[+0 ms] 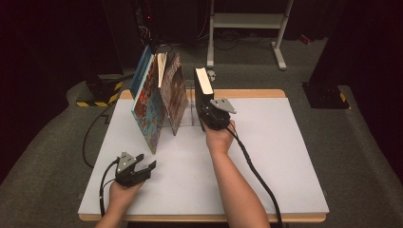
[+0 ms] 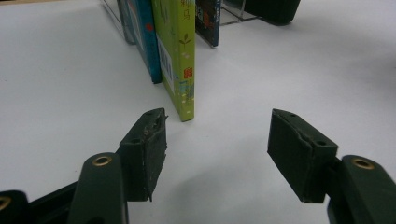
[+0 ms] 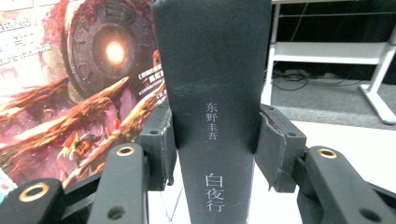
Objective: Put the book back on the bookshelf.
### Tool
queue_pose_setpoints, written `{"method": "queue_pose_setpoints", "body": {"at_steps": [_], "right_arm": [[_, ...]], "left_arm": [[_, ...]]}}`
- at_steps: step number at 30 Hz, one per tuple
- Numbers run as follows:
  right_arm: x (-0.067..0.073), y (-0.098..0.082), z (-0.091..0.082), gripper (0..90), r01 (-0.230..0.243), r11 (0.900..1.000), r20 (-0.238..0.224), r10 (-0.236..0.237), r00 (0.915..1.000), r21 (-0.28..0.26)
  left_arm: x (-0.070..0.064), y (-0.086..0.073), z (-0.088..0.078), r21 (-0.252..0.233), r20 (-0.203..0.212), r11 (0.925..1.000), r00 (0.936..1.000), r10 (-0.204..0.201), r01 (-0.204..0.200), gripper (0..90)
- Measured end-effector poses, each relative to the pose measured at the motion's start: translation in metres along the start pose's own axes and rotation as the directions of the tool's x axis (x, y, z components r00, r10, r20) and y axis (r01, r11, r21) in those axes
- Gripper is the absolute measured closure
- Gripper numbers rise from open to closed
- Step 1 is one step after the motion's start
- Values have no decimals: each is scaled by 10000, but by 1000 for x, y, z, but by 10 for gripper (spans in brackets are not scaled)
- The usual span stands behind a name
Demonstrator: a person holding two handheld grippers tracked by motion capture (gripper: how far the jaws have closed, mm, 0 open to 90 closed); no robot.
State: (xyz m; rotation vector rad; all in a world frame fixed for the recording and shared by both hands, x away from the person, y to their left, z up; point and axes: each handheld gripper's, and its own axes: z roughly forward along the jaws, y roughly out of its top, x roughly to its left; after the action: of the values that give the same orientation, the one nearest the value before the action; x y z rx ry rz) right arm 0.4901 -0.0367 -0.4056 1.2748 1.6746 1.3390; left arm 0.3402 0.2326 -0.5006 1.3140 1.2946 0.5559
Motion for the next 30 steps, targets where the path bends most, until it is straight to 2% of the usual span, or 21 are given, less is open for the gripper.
{"method": "queue_pose_setpoints", "body": {"at_steps": [11, 17, 30], "right_arm": [[0, 1, 4, 524, -170, 9997, 432, 177, 9989, -163], [2, 1, 8, 526, -42, 9997, 505, 55, 9987, -256], [2, 2, 15, 525, -126, 9993, 587, 147, 9982, -361]], "left_arm": [[0, 0, 0, 20, 16, 10000, 10000, -3, 3, 373], [0, 0, 0, 16, 14, 10000, 10000, -29, 29, 373], [0, 0, 0, 29, 21, 10000, 10000, -45, 45, 373]]}}
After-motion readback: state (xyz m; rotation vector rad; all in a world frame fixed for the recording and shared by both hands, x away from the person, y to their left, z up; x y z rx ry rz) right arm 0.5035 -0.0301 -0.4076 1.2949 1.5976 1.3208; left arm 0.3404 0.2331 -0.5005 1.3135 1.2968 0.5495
